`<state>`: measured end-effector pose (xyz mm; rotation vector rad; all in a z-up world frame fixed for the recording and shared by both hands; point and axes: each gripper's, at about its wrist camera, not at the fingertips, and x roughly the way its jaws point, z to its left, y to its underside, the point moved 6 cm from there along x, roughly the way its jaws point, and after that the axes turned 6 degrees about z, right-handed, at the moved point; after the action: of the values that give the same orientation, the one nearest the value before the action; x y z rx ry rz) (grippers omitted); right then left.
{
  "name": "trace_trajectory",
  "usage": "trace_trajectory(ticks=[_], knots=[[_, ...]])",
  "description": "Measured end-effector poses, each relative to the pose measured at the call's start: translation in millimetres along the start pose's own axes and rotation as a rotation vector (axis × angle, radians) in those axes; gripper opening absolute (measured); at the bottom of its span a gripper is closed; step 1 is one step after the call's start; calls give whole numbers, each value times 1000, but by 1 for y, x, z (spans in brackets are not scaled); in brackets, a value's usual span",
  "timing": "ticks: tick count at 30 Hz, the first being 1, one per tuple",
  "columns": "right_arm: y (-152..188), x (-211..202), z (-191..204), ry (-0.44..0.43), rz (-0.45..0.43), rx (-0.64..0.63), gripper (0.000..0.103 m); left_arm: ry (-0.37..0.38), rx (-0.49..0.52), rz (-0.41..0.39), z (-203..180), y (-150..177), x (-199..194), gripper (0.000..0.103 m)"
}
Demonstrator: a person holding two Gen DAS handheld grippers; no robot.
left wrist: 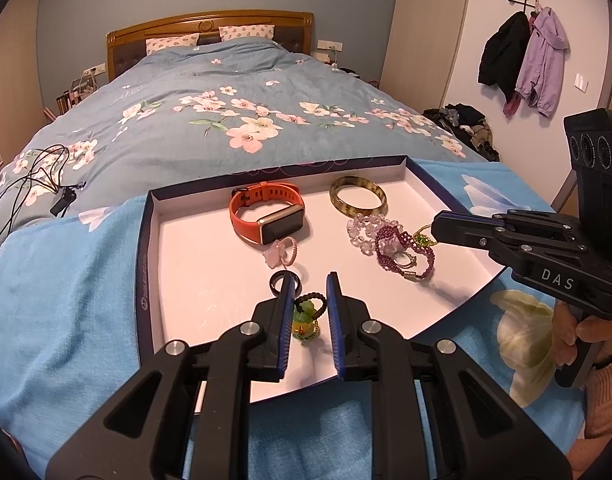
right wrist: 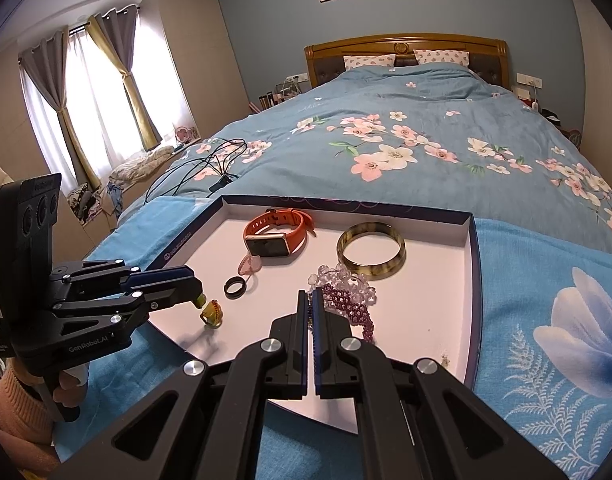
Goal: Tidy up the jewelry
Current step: 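Lower the green stone ring into the box with the left tool while the right tool lowers its ring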
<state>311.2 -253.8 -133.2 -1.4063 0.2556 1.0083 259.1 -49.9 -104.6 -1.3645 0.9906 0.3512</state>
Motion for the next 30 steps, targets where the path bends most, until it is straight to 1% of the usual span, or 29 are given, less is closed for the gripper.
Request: trace_trajectory(ticks=[30], knots=[[2, 19, -5, 22, 41, 23, 1, -25, -12, 24, 3, 3, 14, 17]])
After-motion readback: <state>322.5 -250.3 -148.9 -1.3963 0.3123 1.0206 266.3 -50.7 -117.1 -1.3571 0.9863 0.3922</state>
